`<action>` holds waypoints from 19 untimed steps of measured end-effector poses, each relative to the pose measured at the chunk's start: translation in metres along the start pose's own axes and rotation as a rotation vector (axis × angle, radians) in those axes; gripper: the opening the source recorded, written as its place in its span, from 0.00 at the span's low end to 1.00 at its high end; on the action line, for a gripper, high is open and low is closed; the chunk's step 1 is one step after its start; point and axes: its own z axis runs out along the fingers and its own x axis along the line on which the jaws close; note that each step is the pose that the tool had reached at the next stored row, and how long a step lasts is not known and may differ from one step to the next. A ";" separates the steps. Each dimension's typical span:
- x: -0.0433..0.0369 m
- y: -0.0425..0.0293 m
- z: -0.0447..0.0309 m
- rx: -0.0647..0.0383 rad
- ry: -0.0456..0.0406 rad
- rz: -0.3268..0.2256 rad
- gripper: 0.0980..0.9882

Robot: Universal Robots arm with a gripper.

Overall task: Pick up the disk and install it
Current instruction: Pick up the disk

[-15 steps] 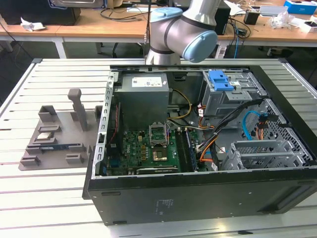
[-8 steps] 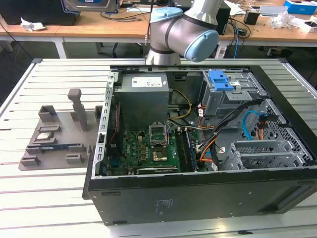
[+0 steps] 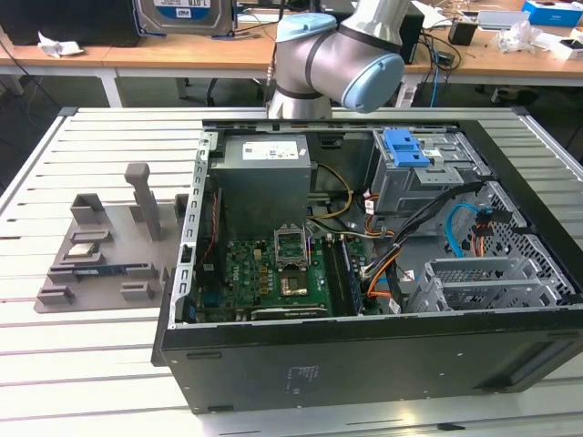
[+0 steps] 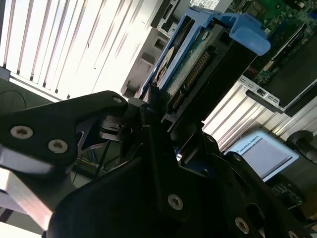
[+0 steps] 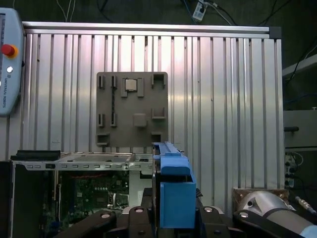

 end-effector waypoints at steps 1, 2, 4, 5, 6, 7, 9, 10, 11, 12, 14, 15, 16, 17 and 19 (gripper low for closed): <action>0.0000 -0.0008 0.0018 0.000 0.0000 0.000 0.30; 0.0001 -0.0019 0.0051 0.000 -0.0001 0.000 0.30; 0.0002 -0.0031 0.0097 0.000 0.0000 0.000 0.30; 0.0002 -0.0040 0.0125 0.000 0.0000 0.000 0.30; 0.0003 -0.0050 0.0159 0.000 -0.0001 0.000 0.30; 0.0003 -0.0056 0.0179 0.000 -0.0001 0.000 0.30; 0.0004 -0.0074 0.0232 0.000 -0.0001 0.000 0.30; 0.0005 -0.0081 0.0251 0.000 -0.0001 0.000 0.30; 0.0005 -0.0088 0.0268 0.000 -0.0001 0.000 0.30; 0.0005 -0.0095 0.0286 -0.001 -0.0001 0.000 0.30; 0.0006 -0.0111 0.0323 -0.001 0.0000 0.000 0.30; 0.0007 -0.0118 0.0342 -0.001 -0.0001 0.000 0.30; 0.0007 -0.0134 0.0376 -0.001 -0.0001 0.000 0.30; 0.0008 -0.0146 0.0401 -0.001 0.0000 0.000 0.30; 0.0009 -0.0172 0.0457 -0.001 -0.0001 0.000 0.30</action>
